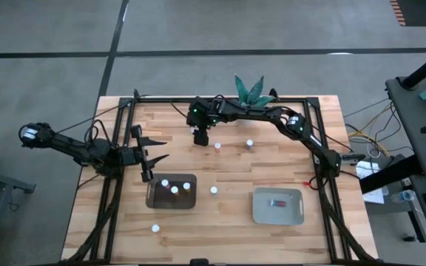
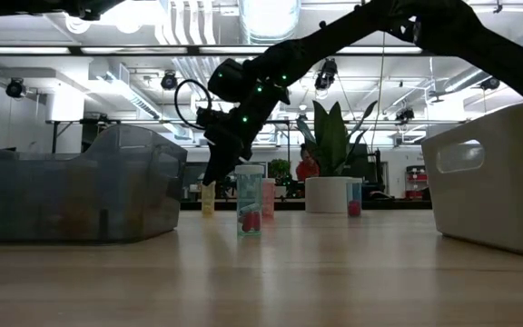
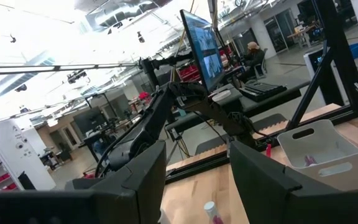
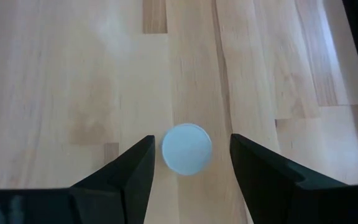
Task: Pick and place medicine bottles into bin by pill shape (circle, oval)
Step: Put the yellow tablet bottle into the black bin
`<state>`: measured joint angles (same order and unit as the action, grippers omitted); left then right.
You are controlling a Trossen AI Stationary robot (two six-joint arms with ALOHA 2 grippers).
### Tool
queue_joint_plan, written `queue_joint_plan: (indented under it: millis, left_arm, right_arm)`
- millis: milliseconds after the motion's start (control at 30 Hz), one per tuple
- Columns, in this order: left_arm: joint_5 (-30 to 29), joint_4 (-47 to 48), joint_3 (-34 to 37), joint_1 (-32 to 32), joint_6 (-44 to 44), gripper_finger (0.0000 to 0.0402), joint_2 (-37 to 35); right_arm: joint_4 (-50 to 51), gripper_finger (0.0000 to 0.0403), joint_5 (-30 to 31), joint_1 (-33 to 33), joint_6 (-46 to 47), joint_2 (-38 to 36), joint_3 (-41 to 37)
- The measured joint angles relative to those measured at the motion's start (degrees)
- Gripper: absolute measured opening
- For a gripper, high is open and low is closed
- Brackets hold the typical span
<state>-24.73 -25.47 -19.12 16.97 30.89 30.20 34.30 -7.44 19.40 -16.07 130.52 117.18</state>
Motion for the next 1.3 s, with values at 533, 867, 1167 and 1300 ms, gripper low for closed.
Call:
queue_joint_plan:
  millis: [533,867,1167,1300]
  left_arm:
    - [0.0,0.0,0.0,0.0,0.0,0.0162,0.0]
    - [0.0,0.0,0.0,0.0,0.0,0.0162,0.0]
    - [0.0,0.0,0.0,0.0,0.1,0.0162,0.0]
    - [0.0,0.0,0.0,0.0,0.1,0.0162,0.0]
  right_arm:
    - [-0.8,0.0172,0.0,-0.3,0.2,1.4,-0.1]
    - [-0.8,0.0125,0.0,-0.4,0.6,1.4,-0.1]
    - [-0.5,0.0116,0.0,-0.4,1.3,0.8,-0.1]
    - [0.4,0.0115,0.1,-1.0,1.6,-1.1,0.0]
